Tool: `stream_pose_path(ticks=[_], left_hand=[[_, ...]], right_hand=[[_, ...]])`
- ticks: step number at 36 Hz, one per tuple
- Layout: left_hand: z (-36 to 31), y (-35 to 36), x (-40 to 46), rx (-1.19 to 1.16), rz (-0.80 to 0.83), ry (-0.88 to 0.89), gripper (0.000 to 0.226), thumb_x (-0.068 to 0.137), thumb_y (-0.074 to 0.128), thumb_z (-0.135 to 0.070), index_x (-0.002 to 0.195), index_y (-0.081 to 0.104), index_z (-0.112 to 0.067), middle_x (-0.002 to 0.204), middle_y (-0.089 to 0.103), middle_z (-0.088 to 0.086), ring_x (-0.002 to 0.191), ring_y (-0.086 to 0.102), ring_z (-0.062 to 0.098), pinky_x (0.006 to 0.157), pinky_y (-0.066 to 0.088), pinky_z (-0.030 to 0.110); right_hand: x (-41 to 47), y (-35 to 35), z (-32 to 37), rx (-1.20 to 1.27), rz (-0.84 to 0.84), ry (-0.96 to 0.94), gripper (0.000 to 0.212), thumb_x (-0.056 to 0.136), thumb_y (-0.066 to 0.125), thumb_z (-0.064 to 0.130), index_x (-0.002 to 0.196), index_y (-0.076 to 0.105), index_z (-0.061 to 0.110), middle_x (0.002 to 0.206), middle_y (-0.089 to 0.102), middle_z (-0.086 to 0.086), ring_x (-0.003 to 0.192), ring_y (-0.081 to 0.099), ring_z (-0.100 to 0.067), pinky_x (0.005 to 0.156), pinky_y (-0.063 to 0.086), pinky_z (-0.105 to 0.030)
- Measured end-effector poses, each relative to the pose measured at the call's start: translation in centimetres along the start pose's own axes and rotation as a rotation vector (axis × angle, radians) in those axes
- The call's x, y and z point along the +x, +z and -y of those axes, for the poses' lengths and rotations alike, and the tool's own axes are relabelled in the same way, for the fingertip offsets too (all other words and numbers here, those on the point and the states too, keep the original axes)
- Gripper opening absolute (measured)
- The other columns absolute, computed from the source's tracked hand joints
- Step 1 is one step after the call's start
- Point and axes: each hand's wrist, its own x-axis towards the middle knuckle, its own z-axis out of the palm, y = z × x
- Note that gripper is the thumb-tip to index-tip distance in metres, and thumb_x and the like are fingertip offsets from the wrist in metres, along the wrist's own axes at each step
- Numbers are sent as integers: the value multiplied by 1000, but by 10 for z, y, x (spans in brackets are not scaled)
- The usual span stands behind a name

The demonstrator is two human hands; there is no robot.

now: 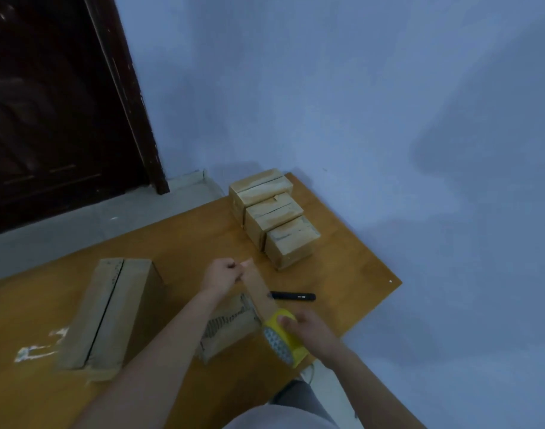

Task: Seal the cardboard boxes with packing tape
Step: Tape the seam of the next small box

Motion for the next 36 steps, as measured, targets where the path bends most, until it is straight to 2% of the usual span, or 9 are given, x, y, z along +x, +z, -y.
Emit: stream_pose_path(ticks=[3,6,10,14,16,19,27,31,36], left_hand=[[14,8,-4,49,-4,-12,38,95,55,-32,70,60,-4,62,51,10,55,44,18,54,29,30],[28,18,-5,5,-37,0,38,93,57,-35,75,62,-2,72,62,14,65,54,25,60,36,32],[33,25,-11,11,-89,28,39,94,56,-33,60,49,-17,59,50,2,55,46,15,53,32,31],[38,27,-8,50,-79,51,37,95,55,-36,65,55,-14,63,56,6,55,49,14,51,33,27],[37,26,-7,83,-61,56,36,95,55,-37,63,53,-20,61,55,1,54,50,12,49,33,24],[37,25,-6,108,-69,54,39,95,55,-35,58,47,-23,57,51,-1,52,46,9,46,29,19],[42,26,-3,55,-117,38,37,94,56,-33,63,54,-12,57,48,0,56,46,16,47,28,20],[43,26,-3,70,-132,22,34,94,56,-33,68,60,-11,59,51,0,56,47,11,48,30,21],[42,25,1,129,-84,-31,29,94,56,-36,77,64,-14,70,60,3,65,56,15,53,40,26]], right_hand=[[1,0,-5,-25,17,-9,37,93,52,44,69,42,18,65,37,-1,63,41,-17,61,30,-30],[3,6,-8,-19,32,21,29,93,54,41,80,53,15,73,48,-3,68,49,-15,62,37,-25],[6,11,-14,-80,49,23,36,93,53,41,82,57,6,75,51,-4,69,49,-14,63,37,-27],[5,15,-18,-70,69,10,32,95,52,37,86,60,7,75,52,-2,70,49,-13,66,36,-28],[4,17,-20,-70,62,3,29,96,51,34,80,59,11,69,51,6,65,47,-8,62,34,-24],[6,20,-21,-82,35,-6,38,96,52,32,60,41,27,50,39,14,48,36,0,53,26,-18],[9,26,-22,-102,55,20,29,95,51,36,68,49,26,68,48,5,65,47,-9,64,34,-26],[12,29,-26,-108,53,44,25,94,51,38,71,53,27,71,52,6,70,51,-9,68,37,-26],[15,34,-32,-73,54,100,30,93,53,37,65,48,26,63,46,9,63,46,-9,65,36,-28]])
